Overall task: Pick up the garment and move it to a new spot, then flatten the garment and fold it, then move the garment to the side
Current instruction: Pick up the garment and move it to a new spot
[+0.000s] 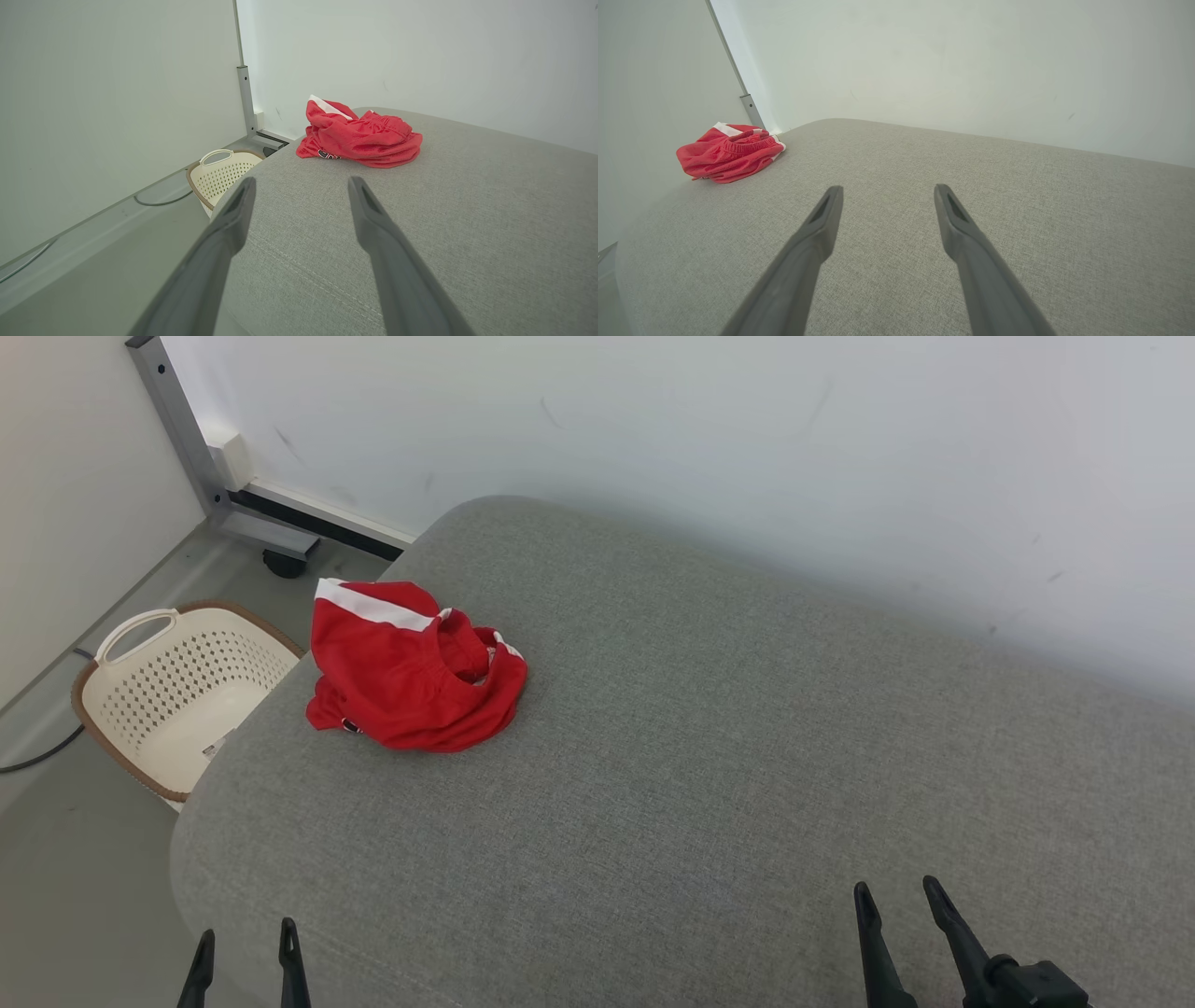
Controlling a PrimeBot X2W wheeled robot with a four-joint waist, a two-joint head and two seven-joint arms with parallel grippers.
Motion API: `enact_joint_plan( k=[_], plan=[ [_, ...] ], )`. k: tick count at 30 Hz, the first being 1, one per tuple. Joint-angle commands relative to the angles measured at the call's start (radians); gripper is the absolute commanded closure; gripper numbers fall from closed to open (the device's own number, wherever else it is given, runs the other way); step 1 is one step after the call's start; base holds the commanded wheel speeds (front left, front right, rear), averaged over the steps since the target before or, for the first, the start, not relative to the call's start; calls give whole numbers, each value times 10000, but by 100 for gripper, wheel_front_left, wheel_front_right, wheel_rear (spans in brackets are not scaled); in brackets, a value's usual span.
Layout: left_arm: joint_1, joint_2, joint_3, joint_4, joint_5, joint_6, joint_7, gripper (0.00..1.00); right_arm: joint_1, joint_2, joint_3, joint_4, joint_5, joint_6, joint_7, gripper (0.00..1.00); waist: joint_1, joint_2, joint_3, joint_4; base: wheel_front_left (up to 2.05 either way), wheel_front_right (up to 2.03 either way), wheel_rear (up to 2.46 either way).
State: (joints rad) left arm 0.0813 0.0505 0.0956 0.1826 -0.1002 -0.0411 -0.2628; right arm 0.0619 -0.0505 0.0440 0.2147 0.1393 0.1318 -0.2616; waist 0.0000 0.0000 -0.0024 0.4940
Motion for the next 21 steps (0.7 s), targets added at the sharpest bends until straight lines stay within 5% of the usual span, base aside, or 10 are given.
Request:
enact_joint_plan(
  k=[1,11,21],
  plan=[
    [42,-1,30,-52,-22,44,-36,0,-31,5,35,38,29,-17,-37,0,0,0,-17,4,0,0,0],
    [-325,-2,268,51,-130,-221,-36,0,55,5,111,75,-14,-17,-37,0,0,0,-98,-253,0,0,0],
    [-1949,232,949,530,-421,-647,-35,0,-808,0,476,-150,-391,-17,-36,0,0,0,890,-1682,0,0,0]
  ],
)
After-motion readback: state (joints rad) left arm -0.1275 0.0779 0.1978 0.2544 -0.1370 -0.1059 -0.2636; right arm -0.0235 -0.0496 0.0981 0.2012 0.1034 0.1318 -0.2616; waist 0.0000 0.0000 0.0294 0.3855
